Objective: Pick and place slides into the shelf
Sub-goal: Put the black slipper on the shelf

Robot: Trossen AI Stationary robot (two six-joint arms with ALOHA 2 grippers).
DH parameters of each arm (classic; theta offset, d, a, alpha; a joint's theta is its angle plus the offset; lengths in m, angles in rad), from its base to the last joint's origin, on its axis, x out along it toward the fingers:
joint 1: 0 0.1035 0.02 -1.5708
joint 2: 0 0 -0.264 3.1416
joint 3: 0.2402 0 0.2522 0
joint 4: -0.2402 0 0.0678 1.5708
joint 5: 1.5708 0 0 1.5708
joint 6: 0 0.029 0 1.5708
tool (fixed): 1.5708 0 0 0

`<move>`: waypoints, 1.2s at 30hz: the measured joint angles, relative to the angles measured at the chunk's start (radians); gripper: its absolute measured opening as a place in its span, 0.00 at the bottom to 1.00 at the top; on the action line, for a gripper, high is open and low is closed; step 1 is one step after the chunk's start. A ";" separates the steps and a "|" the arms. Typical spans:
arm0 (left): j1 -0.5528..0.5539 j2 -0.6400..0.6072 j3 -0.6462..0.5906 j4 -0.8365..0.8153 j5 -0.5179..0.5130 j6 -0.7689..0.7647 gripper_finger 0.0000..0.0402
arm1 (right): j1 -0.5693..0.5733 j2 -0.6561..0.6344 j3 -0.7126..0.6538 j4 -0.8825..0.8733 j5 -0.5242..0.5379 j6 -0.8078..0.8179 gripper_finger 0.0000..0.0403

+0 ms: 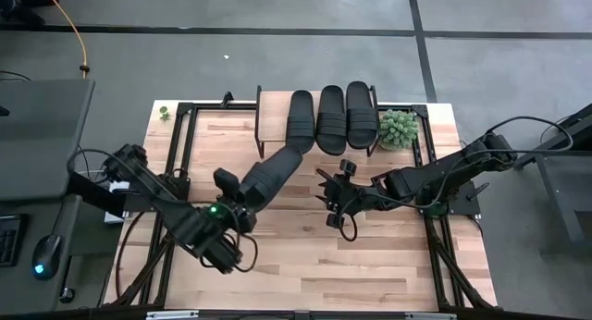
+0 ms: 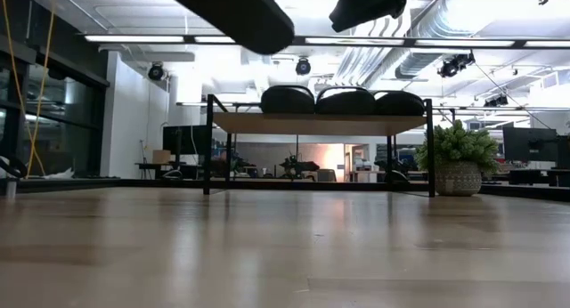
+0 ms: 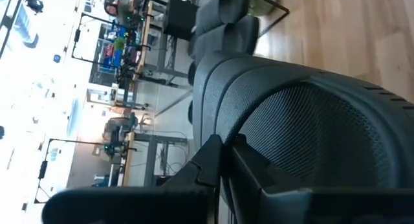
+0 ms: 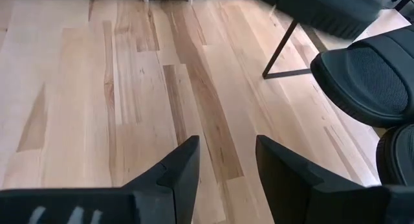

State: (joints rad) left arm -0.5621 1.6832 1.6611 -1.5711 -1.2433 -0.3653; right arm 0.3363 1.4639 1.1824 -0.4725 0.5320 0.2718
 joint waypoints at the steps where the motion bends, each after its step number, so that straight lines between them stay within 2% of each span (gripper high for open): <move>1: 0.000 -0.014 0.000 0.000 -0.002 0.001 0.03 | 0.000 0.000 0.000 0.000 0.000 0.000 0.35; 13: 0.000 -0.108 0.000 0.000 -0.034 0.122 0.03 | 0.000 0.000 0.000 0.012 0.000 -0.009 0.35; 16: 0.022 -0.113 0.000 0.000 -0.080 0.134 0.03 | 0.000 0.000 0.000 0.013 0.000 -0.009 0.35; 21: 0.148 -0.121 0.000 0.000 -0.112 0.146 0.02 | 0.000 0.000 0.000 0.014 0.000 -0.002 0.35; 28: 0.383 -0.113 0.000 0.000 -0.047 0.135 0.01 | 0.000 0.000 0.000 0.014 -0.005 -0.003 0.35; 36: 0.491 -0.085 -0.001 0.002 -0.062 0.126 0.01 | 0.000 0.000 0.000 0.014 -0.008 -0.010 0.35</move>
State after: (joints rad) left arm -0.0715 1.5979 1.6604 -1.5696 -1.3056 -0.2394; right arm 0.3363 1.4639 1.1824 -0.4587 0.5236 0.2615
